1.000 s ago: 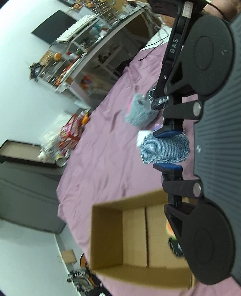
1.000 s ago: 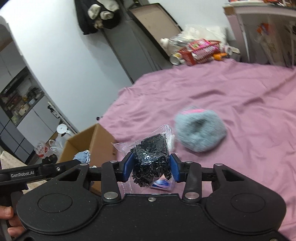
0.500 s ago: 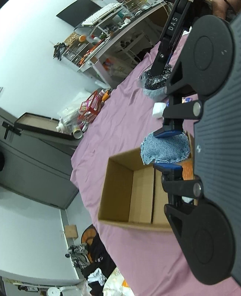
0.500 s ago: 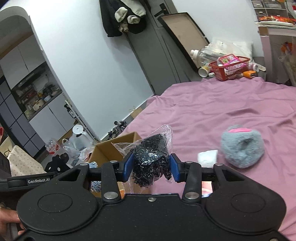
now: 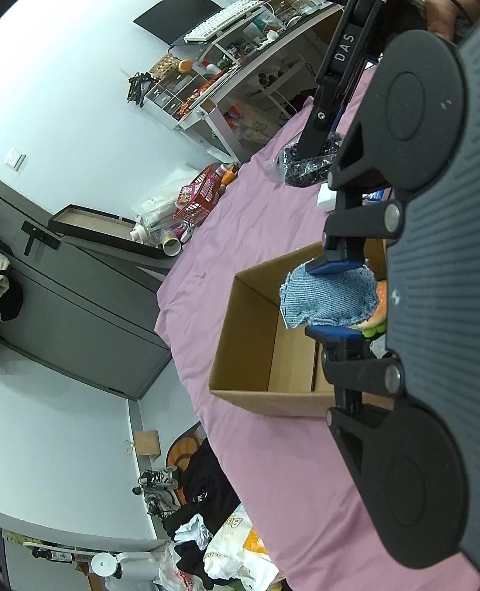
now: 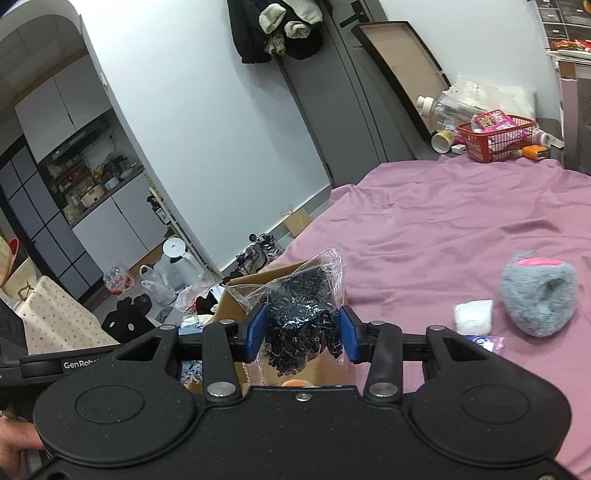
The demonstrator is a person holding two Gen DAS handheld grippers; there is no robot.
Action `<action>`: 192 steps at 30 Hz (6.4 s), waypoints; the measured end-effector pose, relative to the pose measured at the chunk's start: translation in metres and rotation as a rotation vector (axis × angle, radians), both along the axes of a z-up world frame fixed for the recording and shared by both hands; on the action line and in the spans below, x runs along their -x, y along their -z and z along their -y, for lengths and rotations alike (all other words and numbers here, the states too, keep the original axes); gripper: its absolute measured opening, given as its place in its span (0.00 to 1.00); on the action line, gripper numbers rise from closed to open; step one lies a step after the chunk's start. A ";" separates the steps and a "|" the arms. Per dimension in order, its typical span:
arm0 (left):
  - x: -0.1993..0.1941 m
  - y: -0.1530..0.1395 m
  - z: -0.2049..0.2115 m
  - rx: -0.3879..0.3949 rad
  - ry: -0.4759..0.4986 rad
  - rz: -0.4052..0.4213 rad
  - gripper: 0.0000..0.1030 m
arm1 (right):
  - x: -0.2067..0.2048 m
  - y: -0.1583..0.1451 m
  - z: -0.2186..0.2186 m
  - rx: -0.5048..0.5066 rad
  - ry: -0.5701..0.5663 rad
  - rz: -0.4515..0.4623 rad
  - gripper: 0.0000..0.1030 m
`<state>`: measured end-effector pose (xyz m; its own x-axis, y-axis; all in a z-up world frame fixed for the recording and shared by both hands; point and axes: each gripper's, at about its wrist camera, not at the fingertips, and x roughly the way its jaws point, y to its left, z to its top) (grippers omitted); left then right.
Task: Organize soft objects
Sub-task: 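Carry the denim patch into the box and open the left gripper while the right drops the bead bag in, then move both grippers back toward the grey fuzzy plush, then close the left gripper on the grey fuzzy plush while the right gripper closes in beside it, then lift the grey plush with both grippers and carry it over the cardboard box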
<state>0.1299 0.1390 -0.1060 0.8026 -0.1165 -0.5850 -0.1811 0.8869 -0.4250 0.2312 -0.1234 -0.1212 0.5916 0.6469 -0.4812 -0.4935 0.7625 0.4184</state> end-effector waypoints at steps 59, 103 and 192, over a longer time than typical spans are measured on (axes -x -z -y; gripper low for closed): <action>-0.017 -0.036 0.074 -0.185 -0.020 -0.148 0.77 | 0.006 -0.022 0.089 -0.044 0.089 0.010 0.91; -0.139 0.002 0.215 -0.224 0.316 -0.134 0.76 | -0.074 0.047 0.189 -0.013 0.237 -0.106 0.72; -0.108 -0.014 0.191 -0.051 0.392 0.009 0.23 | -0.040 0.027 0.140 -0.142 0.259 -0.072 0.37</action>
<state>0.2378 -0.0520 -0.0921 0.7080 -0.3859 -0.5915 0.1790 0.9082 -0.3783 0.2712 -0.2634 -0.1479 0.7130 0.5428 -0.4439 -0.2553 0.7906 0.5566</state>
